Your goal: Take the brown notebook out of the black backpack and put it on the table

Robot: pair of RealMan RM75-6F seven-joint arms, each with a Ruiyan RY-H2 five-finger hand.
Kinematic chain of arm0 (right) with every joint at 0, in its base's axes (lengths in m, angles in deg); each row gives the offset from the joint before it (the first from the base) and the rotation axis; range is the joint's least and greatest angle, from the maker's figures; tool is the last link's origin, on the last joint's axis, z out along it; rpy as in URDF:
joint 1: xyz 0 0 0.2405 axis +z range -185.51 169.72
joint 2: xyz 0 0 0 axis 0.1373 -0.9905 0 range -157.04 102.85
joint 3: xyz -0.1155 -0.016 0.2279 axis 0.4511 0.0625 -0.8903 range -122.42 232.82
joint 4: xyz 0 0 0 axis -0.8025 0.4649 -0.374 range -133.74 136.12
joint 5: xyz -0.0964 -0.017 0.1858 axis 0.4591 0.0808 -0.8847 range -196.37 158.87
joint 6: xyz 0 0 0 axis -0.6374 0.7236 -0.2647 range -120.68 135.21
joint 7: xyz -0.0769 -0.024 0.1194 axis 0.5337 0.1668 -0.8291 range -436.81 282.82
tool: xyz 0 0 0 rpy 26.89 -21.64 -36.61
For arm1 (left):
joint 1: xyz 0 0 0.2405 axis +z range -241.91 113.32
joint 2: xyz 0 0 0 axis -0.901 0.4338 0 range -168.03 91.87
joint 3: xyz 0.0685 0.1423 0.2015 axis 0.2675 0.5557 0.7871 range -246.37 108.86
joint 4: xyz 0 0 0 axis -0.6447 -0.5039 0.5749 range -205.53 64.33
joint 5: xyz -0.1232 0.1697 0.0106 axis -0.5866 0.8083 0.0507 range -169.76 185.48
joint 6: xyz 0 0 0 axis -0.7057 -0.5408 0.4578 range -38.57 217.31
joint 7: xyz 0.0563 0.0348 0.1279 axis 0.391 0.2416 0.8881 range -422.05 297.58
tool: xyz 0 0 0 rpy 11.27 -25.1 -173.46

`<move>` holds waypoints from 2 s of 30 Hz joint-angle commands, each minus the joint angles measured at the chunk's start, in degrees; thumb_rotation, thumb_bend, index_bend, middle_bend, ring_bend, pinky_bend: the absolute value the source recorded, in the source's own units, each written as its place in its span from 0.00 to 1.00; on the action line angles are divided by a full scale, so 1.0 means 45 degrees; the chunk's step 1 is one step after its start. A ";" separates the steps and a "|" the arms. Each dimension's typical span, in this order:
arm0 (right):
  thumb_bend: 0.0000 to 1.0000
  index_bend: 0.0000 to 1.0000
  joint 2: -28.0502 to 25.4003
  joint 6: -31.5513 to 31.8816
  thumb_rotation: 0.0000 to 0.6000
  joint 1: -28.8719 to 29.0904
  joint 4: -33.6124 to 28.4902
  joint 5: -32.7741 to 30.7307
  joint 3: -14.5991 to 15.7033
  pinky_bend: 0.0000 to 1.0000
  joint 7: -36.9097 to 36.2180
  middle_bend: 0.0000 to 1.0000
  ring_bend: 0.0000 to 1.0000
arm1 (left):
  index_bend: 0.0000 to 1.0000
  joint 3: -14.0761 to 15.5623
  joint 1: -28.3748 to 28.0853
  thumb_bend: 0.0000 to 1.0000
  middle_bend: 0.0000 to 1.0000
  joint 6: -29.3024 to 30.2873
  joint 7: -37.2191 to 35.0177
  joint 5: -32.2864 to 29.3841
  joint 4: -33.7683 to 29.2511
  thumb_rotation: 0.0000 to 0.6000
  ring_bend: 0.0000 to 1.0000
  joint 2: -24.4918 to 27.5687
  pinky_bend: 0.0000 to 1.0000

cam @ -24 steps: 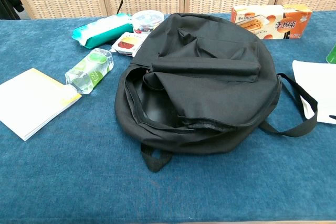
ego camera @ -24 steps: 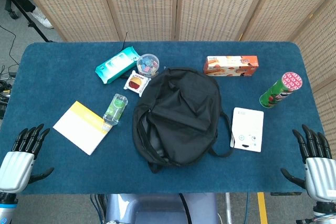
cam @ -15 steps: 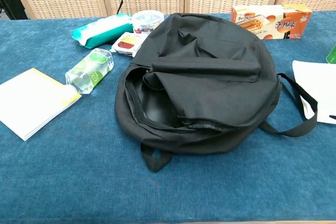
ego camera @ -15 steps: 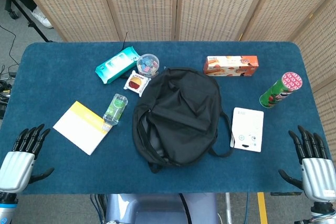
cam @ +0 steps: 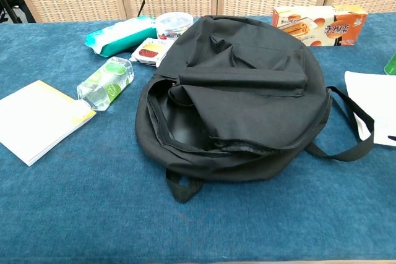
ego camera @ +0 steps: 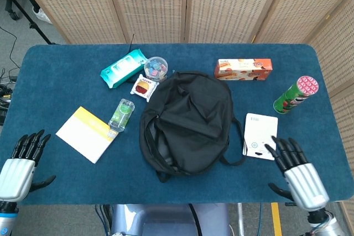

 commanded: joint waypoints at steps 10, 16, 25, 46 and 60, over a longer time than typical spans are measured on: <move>0.00 0.10 0.2406 -0.5936 1.00 0.3605 -0.0669 -0.1934 -0.1086 0.00 0.2292 0.01 0.00 | 0.00 -0.0257 -0.0055 0.00 0.00 -0.0207 0.0019 -0.0718 0.0165 1.00 0.00 -0.0069 0.00; 0.00 0.16 0.3564 -0.6587 1.00 0.4153 -0.0599 -0.3081 -0.1397 0.00 0.3126 0.12 0.00 | 0.00 -0.0327 -0.0057 0.00 0.00 -0.0184 -0.0108 -0.0851 0.0175 1.00 0.00 -0.0017 0.00; 0.01 0.26 0.4756 -0.6892 1.00 0.4586 -0.0144 -0.4670 -0.1517 0.00 0.3993 0.19 0.00 | 0.00 -0.0329 -0.0057 0.00 0.00 -0.0165 -0.0257 -0.0867 0.0136 1.00 0.00 0.0067 0.00; 0.34 0.54 0.6102 -0.5643 1.00 0.4923 0.0858 -0.5147 -0.1748 0.28 0.2983 0.46 0.26 | 0.00 -0.0367 -0.0001 0.00 0.00 0.0016 -0.0610 -0.0850 0.0059 1.00 0.00 0.0241 0.00; 0.39 0.67 0.7332 -0.4789 1.00 0.5105 0.0271 -0.7357 -0.3271 0.30 0.1751 0.56 0.30 | 0.00 -0.0419 -0.0366 0.00 0.00 -0.0445 -0.0464 -0.0705 0.0113 1.00 0.00 0.0136 0.00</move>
